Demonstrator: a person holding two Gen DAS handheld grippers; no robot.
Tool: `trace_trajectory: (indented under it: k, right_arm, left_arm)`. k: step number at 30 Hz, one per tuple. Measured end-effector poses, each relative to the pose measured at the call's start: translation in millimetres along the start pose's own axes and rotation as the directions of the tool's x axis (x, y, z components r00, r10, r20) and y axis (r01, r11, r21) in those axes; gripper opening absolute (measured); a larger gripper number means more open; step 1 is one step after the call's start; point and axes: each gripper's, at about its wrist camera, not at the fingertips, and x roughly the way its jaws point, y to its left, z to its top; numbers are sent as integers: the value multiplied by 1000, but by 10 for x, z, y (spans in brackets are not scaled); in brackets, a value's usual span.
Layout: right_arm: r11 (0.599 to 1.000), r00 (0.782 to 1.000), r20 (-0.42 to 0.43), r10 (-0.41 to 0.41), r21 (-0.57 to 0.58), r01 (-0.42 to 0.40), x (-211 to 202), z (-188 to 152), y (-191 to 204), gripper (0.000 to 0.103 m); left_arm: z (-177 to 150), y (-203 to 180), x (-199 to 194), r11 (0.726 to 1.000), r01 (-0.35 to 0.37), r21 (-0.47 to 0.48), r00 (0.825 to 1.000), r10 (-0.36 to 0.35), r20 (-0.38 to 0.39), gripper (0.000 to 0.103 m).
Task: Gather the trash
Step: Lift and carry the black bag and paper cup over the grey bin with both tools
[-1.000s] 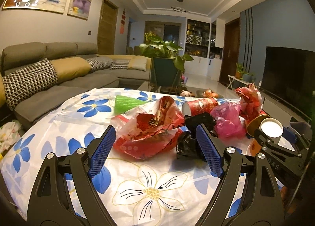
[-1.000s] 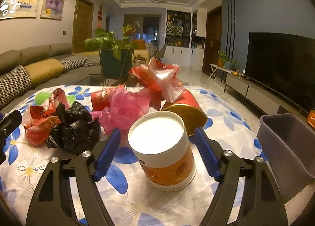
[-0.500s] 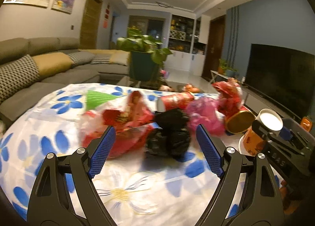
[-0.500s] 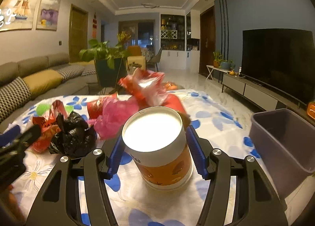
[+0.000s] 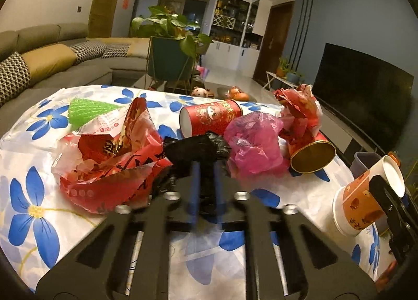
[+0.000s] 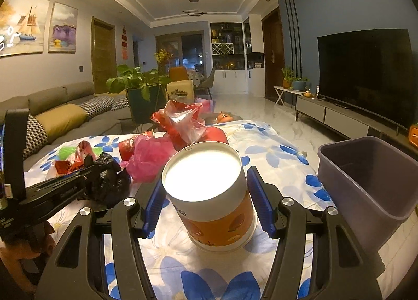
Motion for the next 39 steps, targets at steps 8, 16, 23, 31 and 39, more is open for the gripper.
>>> trace_trajectory:
  k: [8, 16, 23, 31, 39]
  right_arm:
    - [1000, 1000, 26, 3, -9, -3, -201, 3, -33, 60]
    - [1000, 998, 60, -15, -13, 15, -434, 45, -103, 60]
    - [999, 996, 80, -33, -5, 33, -622, 84, -194, 60]
    - [997, 993, 88, -79, 9, 79, -720, 97, -376, 60]
    - [991, 986, 103, -132, 32, 130, -789, 141, -634, 60]
  left_arm:
    - [-21, -62, -308, 999, 36, -12, 997, -35, 72, 0]
    - [-58, -290, -785, 996, 78, 35, 985, -83, 150, 0]
    - [-39, -462, -979, 991, 116, 64, 976, -125, 176, 0]
    - [-40, -756, -1019, 982, 153, 112, 970, -171, 174, 0]
    - [-53, -1056, -956, 968, 194, 159, 963, -219, 158, 0]
